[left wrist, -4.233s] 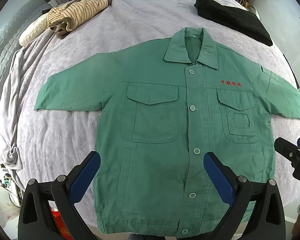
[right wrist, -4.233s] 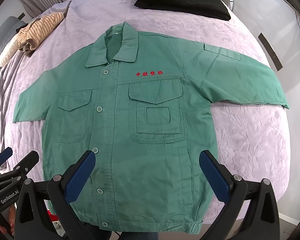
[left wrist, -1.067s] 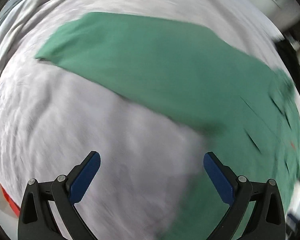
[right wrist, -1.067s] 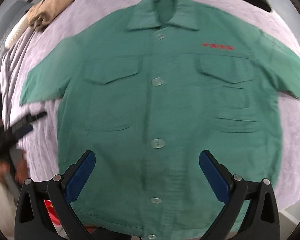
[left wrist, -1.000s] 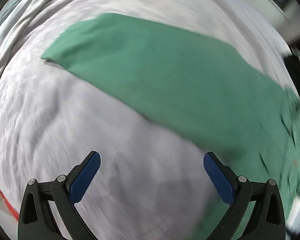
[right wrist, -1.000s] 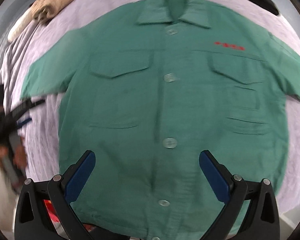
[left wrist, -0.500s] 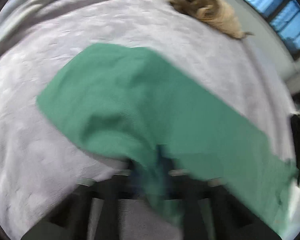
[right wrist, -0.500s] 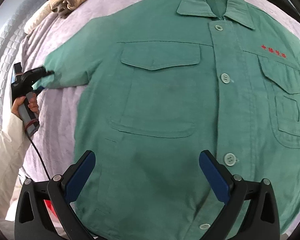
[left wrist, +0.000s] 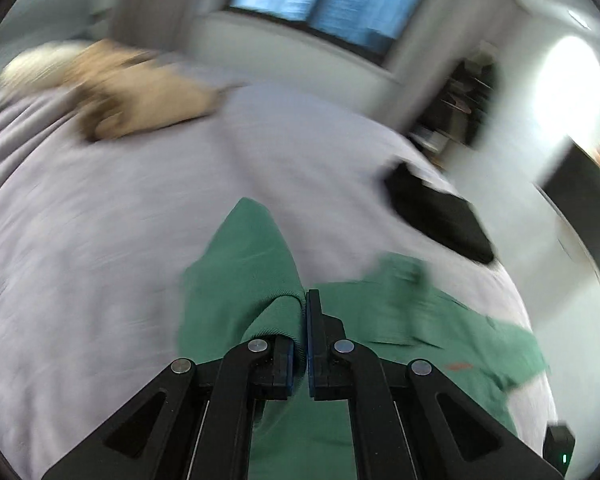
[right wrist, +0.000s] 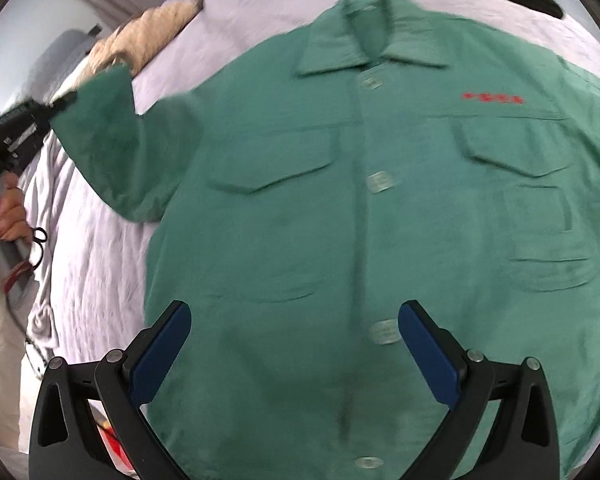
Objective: Fold large clothes
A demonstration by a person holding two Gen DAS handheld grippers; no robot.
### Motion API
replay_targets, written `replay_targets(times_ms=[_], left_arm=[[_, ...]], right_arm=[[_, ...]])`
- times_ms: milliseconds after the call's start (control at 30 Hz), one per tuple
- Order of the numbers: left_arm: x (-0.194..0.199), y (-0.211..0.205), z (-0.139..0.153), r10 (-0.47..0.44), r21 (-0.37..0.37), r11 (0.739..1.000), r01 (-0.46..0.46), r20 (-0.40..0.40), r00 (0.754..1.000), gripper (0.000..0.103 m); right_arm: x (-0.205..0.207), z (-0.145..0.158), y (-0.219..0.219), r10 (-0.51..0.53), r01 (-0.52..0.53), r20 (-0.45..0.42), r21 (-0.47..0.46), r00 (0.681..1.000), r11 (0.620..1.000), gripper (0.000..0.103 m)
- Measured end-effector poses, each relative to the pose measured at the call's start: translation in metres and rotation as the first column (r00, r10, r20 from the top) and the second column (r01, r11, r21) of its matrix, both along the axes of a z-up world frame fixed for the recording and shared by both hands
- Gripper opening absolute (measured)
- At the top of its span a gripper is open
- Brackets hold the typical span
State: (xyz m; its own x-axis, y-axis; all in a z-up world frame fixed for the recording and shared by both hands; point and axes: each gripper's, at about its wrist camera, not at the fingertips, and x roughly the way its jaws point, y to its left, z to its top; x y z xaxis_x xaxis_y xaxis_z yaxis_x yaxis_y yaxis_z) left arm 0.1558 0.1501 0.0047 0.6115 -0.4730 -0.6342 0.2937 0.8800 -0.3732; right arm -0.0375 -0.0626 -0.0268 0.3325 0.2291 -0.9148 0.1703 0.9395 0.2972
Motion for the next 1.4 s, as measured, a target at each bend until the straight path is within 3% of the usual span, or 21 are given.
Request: replay_targets(times_ms=[100,200,333,367,400,433,500,600,667,767,867,967,1133,1167,1200,1233,1267,1300,1333,1367,1400], left_arm=[[-0.007,-0.079,-0.001,-0.129,0.044,0.991,0.129,0.000,0.992,0.005],[-0.018,-0.161,-0.044,-0.224,0.157,0.959,0.235,-0.086,0.971,0.005],[-0.046,-0.219,-0.106,-0.237,0.280,0.911,0.301,-0.243,0.941,0.010],[-0.052,-0.226,-0.113,-0.235,0.301,0.903,0.307,-0.254,0.938,0.015],[-0.059,-0.230,-0.121,-0.230,0.339,0.888,0.311,-0.260,0.938,0.034],[-0.070,-0.236,-0.124,-0.224,0.370,0.876,0.308,-0.253,0.941,0.068],[-0.083,-0.233,-0.119,-0.213,0.406,0.868,0.287,-0.217,0.953,0.097],[-0.095,-0.220,-0.106,-0.216,0.440,0.853,0.283,-0.195,0.957,0.097],[-0.103,-0.194,-0.093,-0.185,0.436,0.866,0.246,-0.177,0.967,0.097],[-0.111,-0.145,-0.081,-0.064,0.465,0.878,0.116,-0.128,0.990,0.097],[-0.110,-0.094,-0.093,0.074,0.497,0.867,0.018,-0.164,0.984,0.097],[-0.102,-0.048,-0.116,0.191,0.526,0.850,-0.041,-0.235,0.953,0.097],[-0.083,-0.004,-0.132,0.351,0.545,0.813,-0.203,-0.183,0.918,0.097],[-0.080,0.003,-0.135,0.380,0.539,0.811,-0.229,-0.187,0.906,0.097],[-0.076,0.015,-0.140,0.425,0.525,0.808,-0.268,-0.204,0.882,0.097],[-0.074,0.022,-0.143,0.448,0.509,0.810,-0.289,-0.220,0.866,0.097],[-0.074,0.029,-0.146,0.461,0.487,0.818,-0.306,-0.239,0.854,0.097],[-0.075,0.038,-0.149,0.473,0.455,0.829,-0.325,-0.259,0.842,0.097],[-0.077,0.042,-0.149,0.476,0.447,0.831,-0.332,-0.261,0.840,0.097],[-0.079,0.045,-0.150,0.476,0.446,0.830,-0.335,-0.254,0.842,0.097],[-0.081,0.048,-0.150,0.475,0.448,0.829,-0.336,-0.246,0.845,0.097]], right_arm=[[-0.006,0.011,-0.038,-0.066,0.067,0.034,-0.019,0.997,0.998,0.103],[-0.012,0.012,-0.074,-0.133,0.135,0.035,-0.031,0.990,0.990,0.103],[-0.021,0.007,-0.118,-0.194,0.195,0.009,-0.054,0.981,0.979,0.103],[-0.025,0.006,-0.125,-0.198,0.198,0.001,-0.059,0.980,0.978,0.103],[-0.026,0.005,-0.133,-0.199,0.198,-0.008,-0.068,0.980,0.978,0.103],[-0.028,0.003,-0.139,-0.198,0.197,-0.010,-0.075,0.980,0.978,0.103],[-0.028,0.004,-0.148,-0.191,0.189,-0.010,-0.093,0.982,0.978,0.103],[-0.019,0.007,-0.153,-0.170,0.170,0.005,-0.113,0.985,0.979,0.103],[-0.005,0.016,-0.147,-0.136,0.139,0.032,-0.123,0.990,0.983,0.103],[0.019,0.030,-0.131,-0.046,0.059,0.091,-0.140,0.995,0.988,0.103],[0.055,0.036,-0.088,0.109,-0.085,0.132,-0.172,0.985,0.981,0.103],[0.089,0.019,-0.028,0.311,-0.266,0.120,-0.289,0.943,0.920,0.103],[0.121,-0.041,0.047,0.514,-0.436,-0.030,-0.573,0.857,0.694,0.103],[0.126,-0.052,0.054,0.525,-0.441,-0.060,-0.626,0.849,0.643,0.101],[0.129,-0.060,0.058,0.531,-0.442,-0.074,-0.657,0.844,0.611,0.090],[0.131,-0.060,0.057,0.532,-0.441,-0.065,-0.648,0.844,0.621,0.075],[0.135,-0.057,0.053,0.511,-0.423,-0.044,-0.625,0.859,0.656,0.022],[0.138,-0.042,0.036,0.440,-0.342,0.030,-0.581,0.898,0.739,0.011],[0.139,-0.028,0.018,0.367,-0.269,0.110,-0.494,0.924,0.827,0.011],[0.134,-0.012,-0.012,0.249,-0.173,0.199,-0.337,0.948,0.926,0.011],[0.132,-0.005,-0.033,0.157,-0.102,0.237,-0.229,0.959,0.968,0.011]])
